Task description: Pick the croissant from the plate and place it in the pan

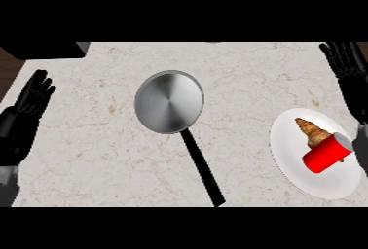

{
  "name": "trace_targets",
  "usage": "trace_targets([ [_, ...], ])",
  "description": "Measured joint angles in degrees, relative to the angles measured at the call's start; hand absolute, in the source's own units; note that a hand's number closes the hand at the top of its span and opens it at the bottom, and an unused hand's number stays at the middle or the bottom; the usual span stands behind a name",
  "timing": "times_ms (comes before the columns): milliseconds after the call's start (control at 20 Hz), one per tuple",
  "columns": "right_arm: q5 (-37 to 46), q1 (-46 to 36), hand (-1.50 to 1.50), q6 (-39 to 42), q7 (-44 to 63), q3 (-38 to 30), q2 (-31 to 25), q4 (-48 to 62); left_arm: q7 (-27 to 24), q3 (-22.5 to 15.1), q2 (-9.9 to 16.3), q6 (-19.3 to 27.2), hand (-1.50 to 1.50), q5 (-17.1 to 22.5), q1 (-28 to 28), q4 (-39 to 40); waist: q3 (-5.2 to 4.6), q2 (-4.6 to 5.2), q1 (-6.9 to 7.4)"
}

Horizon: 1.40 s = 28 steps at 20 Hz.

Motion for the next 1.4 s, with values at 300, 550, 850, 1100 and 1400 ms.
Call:
trace_targets([
  [300,-5.16,0.74,-1.5,8.02,-1.39,-3.89,-1.75,7.63,3.29,-4.17,-1.79,3.05,0.0,-6.6,2.45,1.45,-0.84,0.1,1.52],
  [550,-0.01,6.05,-1.5,1.44,1.46,-8.71,-7.96,14.11,4.73,-6.86,-3.11,4.45,0.0,-8.46,6.33,2.51,-1.11,0.22,0.64],
  [850,7.17,12.73,-1.5,3.62,-1.27,-8.67,-16.93,18.72,5.28,-8.46,-4.44,5.21,0.0,-10.41,8.34,2.74,-1.12,0.1,1.06],
  [1100,13.66,12.83,-1.5,7.88,-2.44,-5.29,-23.52,18.96,6.17,-9.36,-5.42,5.5,0.0,-11.82,8.9,1.67,-1.16,0.0,1.68],
  [1400,18.05,8.69,-1.5,15.97,0.2,0.18,-26.39,16.91,7.15,-8.97,-5.77,5.05,0.0,-12.89,9.32,0.45,-1.2,-0.03,2.1],
])
